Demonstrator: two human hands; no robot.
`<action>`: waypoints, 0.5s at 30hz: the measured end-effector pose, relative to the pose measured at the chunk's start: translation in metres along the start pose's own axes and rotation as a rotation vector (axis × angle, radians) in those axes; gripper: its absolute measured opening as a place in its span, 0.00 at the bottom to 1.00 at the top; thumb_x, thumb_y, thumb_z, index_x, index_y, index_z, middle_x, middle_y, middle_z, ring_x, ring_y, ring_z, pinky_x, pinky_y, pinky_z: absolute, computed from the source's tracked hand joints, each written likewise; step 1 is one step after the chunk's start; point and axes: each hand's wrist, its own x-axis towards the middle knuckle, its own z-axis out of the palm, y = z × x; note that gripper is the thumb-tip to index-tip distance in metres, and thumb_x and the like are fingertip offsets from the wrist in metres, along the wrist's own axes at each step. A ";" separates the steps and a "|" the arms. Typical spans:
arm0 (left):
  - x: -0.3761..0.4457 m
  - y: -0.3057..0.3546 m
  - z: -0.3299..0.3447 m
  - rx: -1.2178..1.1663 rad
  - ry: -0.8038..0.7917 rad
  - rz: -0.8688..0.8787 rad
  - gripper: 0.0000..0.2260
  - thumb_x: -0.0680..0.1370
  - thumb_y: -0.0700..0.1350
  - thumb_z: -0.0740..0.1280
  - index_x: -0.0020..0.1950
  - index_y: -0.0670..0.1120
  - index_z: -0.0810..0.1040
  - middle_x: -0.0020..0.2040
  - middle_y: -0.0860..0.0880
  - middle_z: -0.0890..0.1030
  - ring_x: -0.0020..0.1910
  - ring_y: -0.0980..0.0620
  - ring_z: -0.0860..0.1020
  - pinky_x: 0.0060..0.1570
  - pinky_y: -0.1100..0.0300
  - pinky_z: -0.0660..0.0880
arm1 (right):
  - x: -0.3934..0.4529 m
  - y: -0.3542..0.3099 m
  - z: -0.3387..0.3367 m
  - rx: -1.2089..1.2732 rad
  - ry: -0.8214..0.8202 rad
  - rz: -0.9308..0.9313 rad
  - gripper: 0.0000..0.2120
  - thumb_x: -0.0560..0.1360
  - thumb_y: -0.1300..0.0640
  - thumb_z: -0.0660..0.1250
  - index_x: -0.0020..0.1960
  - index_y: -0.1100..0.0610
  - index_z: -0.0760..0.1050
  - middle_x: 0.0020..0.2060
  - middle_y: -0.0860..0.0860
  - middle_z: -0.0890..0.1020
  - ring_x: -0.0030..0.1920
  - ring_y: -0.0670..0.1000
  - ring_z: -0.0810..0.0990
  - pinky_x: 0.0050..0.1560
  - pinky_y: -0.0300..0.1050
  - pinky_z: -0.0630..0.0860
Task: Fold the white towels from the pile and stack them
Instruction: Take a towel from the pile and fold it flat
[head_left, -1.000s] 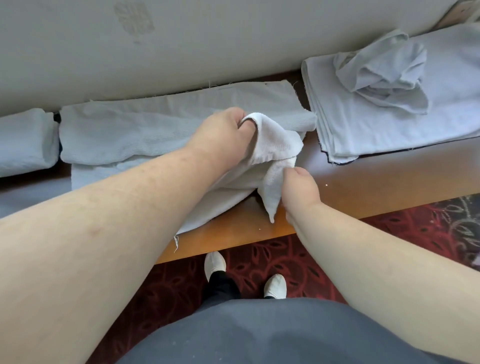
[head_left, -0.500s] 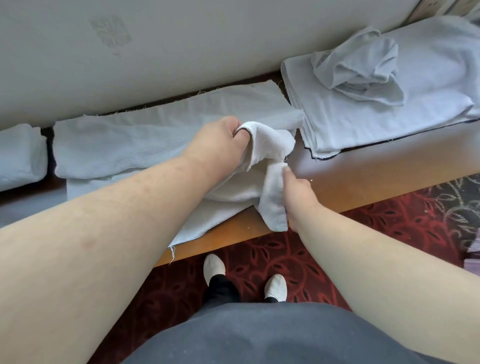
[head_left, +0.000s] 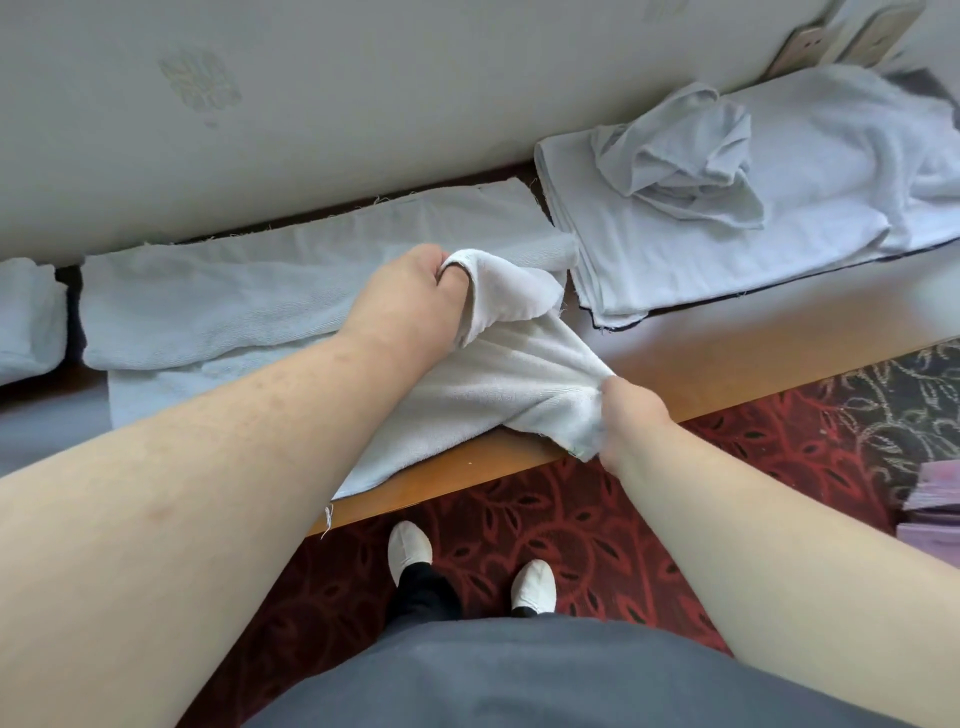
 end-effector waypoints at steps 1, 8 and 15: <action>-0.001 0.001 0.000 0.001 0.009 0.000 0.13 0.80 0.53 0.55 0.40 0.49 0.71 0.35 0.51 0.76 0.35 0.51 0.74 0.33 0.57 0.68 | 0.001 0.002 0.000 0.149 -0.050 0.121 0.08 0.77 0.54 0.63 0.52 0.57 0.76 0.47 0.51 0.84 0.46 0.55 0.83 0.49 0.47 0.79; -0.002 0.004 -0.001 0.030 0.011 0.018 0.13 0.80 0.53 0.55 0.38 0.50 0.68 0.35 0.52 0.75 0.35 0.51 0.73 0.33 0.56 0.66 | 0.024 -0.010 -0.035 -0.806 0.059 -0.308 0.10 0.74 0.51 0.66 0.48 0.58 0.75 0.37 0.51 0.78 0.39 0.56 0.78 0.44 0.46 0.74; -0.010 0.002 0.003 0.037 -0.031 0.035 0.12 0.80 0.55 0.55 0.46 0.50 0.73 0.39 0.51 0.79 0.39 0.50 0.76 0.41 0.53 0.75 | 0.015 -0.024 -0.023 -0.889 0.143 -0.742 0.15 0.74 0.55 0.63 0.61 0.54 0.74 0.56 0.53 0.79 0.53 0.56 0.77 0.49 0.44 0.68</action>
